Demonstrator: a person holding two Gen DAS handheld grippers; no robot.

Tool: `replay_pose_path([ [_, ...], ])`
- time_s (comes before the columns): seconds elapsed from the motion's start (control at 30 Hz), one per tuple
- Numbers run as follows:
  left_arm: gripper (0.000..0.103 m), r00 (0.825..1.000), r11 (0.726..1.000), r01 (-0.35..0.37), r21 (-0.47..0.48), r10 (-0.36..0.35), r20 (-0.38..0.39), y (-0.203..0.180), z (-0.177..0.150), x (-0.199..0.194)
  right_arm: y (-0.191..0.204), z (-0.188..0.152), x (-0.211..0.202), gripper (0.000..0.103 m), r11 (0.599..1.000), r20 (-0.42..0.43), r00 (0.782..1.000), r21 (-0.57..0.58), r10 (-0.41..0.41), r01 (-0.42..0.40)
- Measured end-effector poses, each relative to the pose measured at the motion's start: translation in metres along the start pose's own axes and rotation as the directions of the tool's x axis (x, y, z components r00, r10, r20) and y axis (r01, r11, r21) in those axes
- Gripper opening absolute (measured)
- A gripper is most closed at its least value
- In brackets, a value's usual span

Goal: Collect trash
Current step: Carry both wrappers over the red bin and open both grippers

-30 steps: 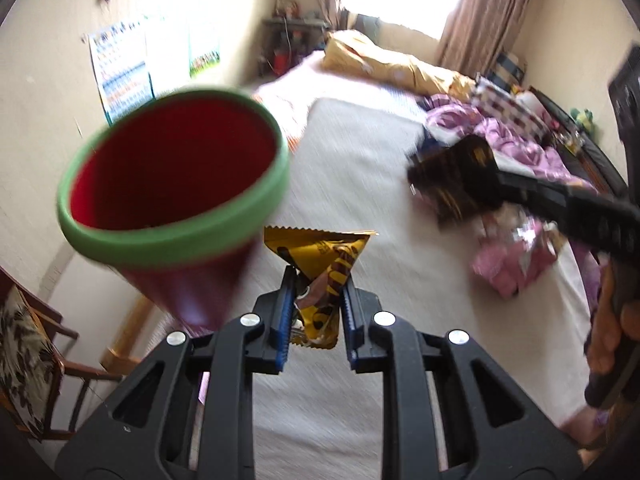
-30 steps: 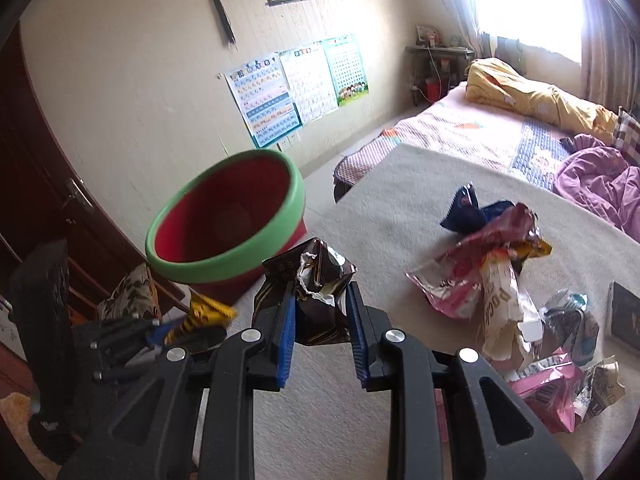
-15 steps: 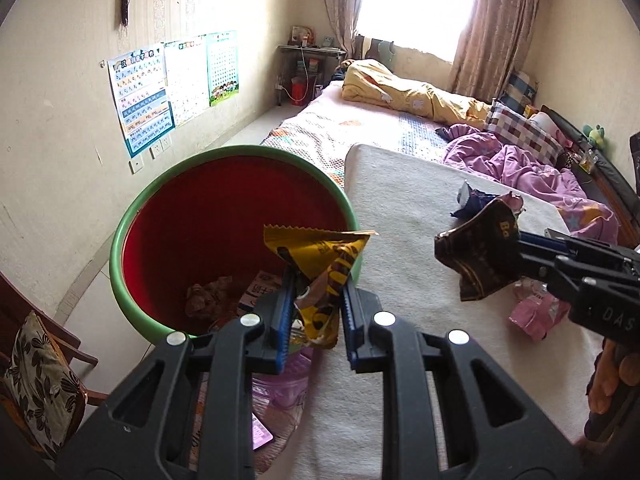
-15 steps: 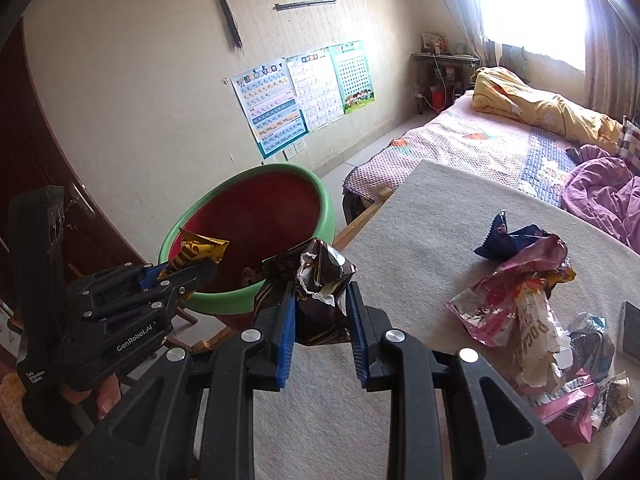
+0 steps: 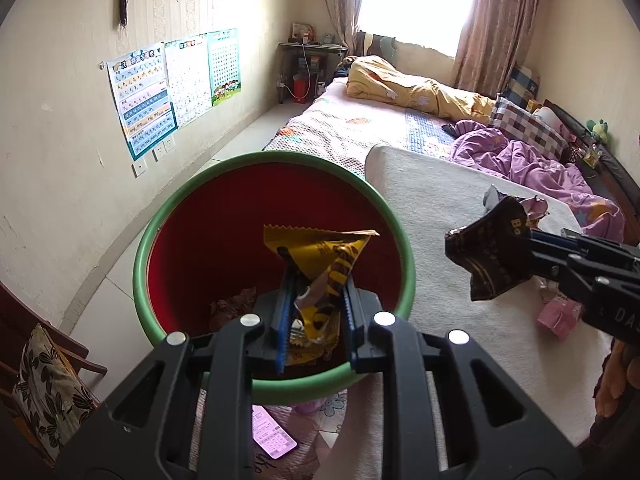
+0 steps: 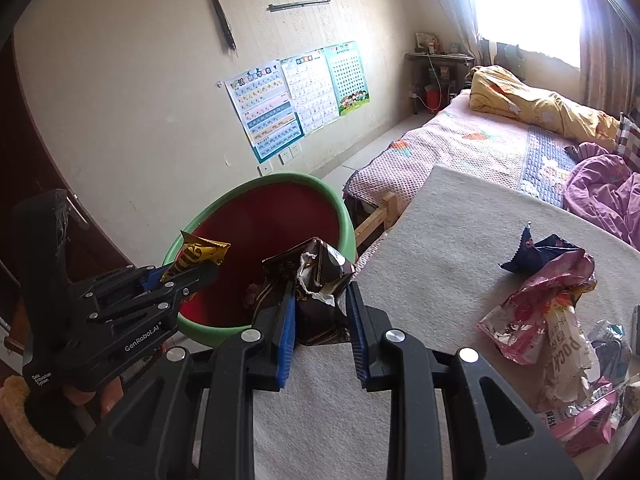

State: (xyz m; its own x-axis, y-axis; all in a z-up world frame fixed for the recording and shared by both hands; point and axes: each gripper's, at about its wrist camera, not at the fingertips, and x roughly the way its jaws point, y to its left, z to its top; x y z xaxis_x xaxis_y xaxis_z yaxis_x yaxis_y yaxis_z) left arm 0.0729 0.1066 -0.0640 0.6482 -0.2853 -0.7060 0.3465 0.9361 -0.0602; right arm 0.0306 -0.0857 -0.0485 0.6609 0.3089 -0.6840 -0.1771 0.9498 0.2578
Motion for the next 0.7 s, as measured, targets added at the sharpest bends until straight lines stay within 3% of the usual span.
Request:
replay_pose_path([
  [0.7, 0.02, 0.999, 1.0, -0.011, 0.024, 0.012, -0.038, 0.029, 0.012, 0.028, 0.011, 0.014, 0.033, 0.024, 1.0, -0.012, 1.0, 0.002, -0.011, 0.011],
])
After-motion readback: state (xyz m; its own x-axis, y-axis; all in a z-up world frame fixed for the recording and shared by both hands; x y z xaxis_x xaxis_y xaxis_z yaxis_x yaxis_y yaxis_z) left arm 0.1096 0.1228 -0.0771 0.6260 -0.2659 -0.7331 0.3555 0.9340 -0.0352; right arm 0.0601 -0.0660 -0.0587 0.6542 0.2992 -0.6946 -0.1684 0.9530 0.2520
